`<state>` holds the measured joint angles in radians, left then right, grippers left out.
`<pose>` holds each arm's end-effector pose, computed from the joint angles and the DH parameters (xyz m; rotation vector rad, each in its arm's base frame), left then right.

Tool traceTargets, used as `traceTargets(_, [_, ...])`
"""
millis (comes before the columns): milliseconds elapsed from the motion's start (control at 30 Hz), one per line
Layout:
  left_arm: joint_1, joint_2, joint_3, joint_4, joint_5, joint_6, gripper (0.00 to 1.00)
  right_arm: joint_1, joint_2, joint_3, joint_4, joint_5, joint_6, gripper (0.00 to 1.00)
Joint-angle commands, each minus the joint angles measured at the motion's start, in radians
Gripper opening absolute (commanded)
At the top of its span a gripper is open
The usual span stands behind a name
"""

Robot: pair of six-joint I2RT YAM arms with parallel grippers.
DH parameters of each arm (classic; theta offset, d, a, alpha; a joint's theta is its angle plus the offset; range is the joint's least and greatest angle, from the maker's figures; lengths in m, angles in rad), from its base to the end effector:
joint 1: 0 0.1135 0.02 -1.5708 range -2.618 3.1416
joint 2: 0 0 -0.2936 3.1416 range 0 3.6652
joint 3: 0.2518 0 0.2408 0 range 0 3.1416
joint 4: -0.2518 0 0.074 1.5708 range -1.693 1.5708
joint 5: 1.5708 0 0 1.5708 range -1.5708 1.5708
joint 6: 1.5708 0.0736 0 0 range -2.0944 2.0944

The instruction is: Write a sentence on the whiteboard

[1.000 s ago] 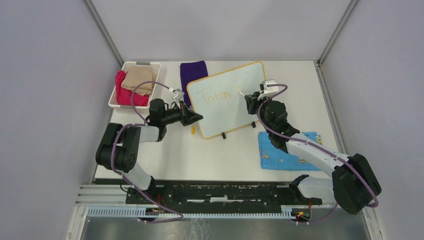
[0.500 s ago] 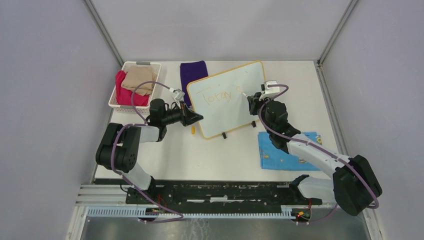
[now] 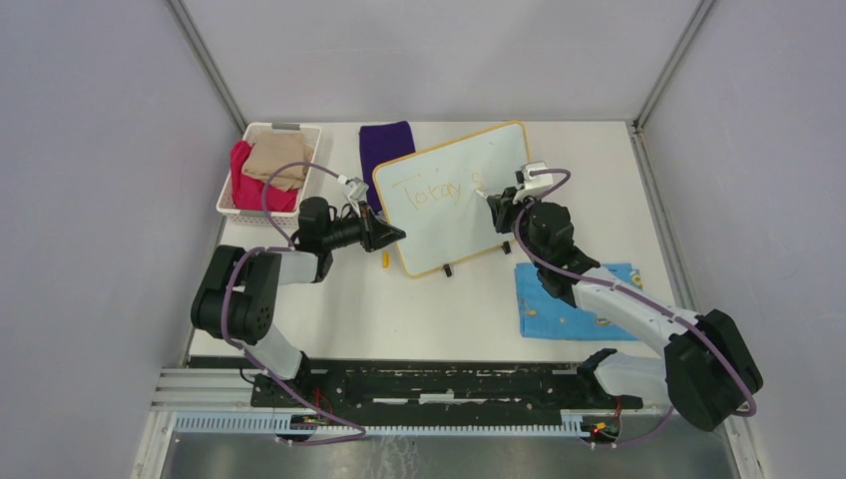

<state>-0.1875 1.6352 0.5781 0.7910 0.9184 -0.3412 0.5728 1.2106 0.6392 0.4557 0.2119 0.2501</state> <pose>0.3037 -0.1172 0.2017 0.5321 1.8209 -1.2013 0.2522 0.1442 0.2958 -0.1139 1.6992 0.4386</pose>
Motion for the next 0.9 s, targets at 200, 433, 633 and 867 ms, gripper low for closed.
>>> traceTargets(200, [-0.006, 0.024, -0.001, -0.098, -0.09, 0.117, 0.02, 0.005, -0.069, -0.015, 0.09, -0.046, 0.045, 0.0])
traceTargets(433, [-0.006, 0.03, 0.001, -0.098, -0.089, 0.114, 0.02, 0.018, -0.245, -0.049, -0.001, -0.037, -0.016, 0.0])
traceTargets(633, [-0.006, 0.028, 0.002, -0.103, -0.09, 0.117, 0.02, 0.186, -0.343, -0.108, -0.059, 0.136, -0.204, 0.0])
traceTargets(867, [-0.006, 0.034, 0.004, -0.109, -0.09, 0.119, 0.02, 0.357, -0.309, -0.2, -0.005, 0.211, -0.279, 0.0])
